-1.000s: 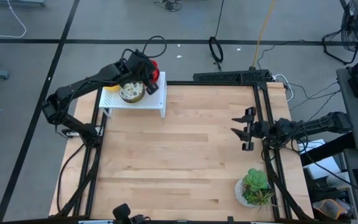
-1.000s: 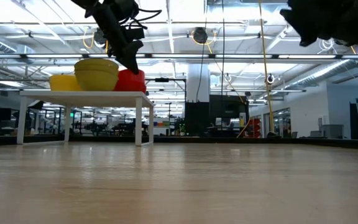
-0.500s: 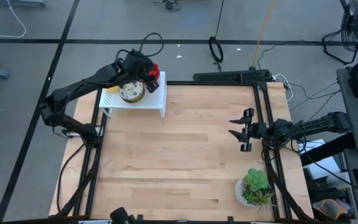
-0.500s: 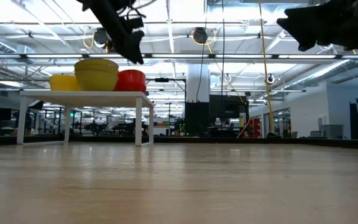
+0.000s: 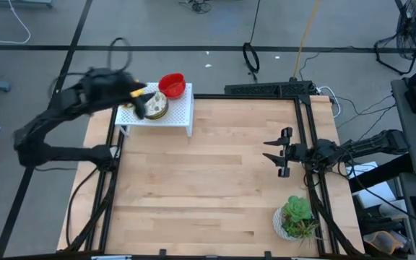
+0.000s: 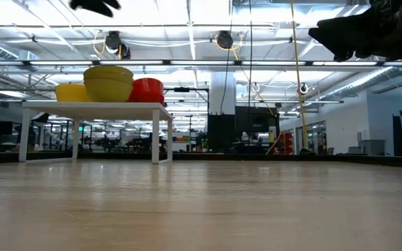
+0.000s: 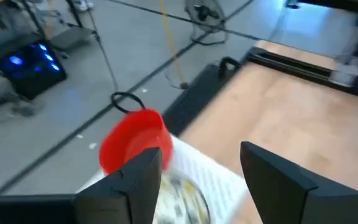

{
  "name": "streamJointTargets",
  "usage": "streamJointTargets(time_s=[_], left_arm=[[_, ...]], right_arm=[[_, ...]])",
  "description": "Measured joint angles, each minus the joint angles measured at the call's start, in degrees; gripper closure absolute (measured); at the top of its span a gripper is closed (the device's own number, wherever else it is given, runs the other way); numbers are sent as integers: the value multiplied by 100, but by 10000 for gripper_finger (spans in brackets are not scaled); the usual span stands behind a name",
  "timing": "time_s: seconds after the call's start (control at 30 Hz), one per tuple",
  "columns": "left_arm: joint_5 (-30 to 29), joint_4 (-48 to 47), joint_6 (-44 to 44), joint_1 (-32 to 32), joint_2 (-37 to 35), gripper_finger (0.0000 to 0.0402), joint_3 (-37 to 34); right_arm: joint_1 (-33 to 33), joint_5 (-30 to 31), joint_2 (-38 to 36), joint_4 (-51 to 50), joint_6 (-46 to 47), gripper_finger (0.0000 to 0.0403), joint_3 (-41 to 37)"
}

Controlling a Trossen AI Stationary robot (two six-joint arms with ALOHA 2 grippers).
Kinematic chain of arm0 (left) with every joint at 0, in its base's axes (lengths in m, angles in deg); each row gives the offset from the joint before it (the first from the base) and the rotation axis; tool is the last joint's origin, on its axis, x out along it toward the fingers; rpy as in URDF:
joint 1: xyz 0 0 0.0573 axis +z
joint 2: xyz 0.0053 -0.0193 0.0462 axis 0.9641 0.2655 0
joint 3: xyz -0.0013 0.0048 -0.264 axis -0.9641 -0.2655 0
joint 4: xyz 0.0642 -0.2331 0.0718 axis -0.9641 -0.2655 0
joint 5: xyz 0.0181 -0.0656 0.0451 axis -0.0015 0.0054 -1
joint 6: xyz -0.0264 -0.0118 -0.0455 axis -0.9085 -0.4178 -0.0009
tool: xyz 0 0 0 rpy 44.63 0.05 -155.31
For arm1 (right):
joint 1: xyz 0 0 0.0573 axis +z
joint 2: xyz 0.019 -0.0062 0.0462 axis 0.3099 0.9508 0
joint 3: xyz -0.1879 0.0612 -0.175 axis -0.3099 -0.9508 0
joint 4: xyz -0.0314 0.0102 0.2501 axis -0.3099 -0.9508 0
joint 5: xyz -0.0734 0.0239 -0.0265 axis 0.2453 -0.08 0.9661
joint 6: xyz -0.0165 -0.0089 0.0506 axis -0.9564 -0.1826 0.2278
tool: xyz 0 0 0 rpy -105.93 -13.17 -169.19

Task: Pick & Place Mini bowls
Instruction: Return to Home Position

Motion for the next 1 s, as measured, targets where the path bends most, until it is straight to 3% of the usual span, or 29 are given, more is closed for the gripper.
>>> streamJointTargets(time_s=[0.2,0.43,0.73,1.0], left_arm=[[204,-994,-534,-296,-1056,179,0],[141,-1069,-1049,-580,-2096,179,-409],[102,417,-1284,-615,-3433,178,-2440],[657,2701,-1147,-613,-3735,178,-4083]], right_arm=[[0,-2,-2,0,-2,232,-2],[1,-1,-2,0,-2,232,-4],[2,-2,-2,0,-2,232,-4],[2,-2,-2,0,0,232,-4]])
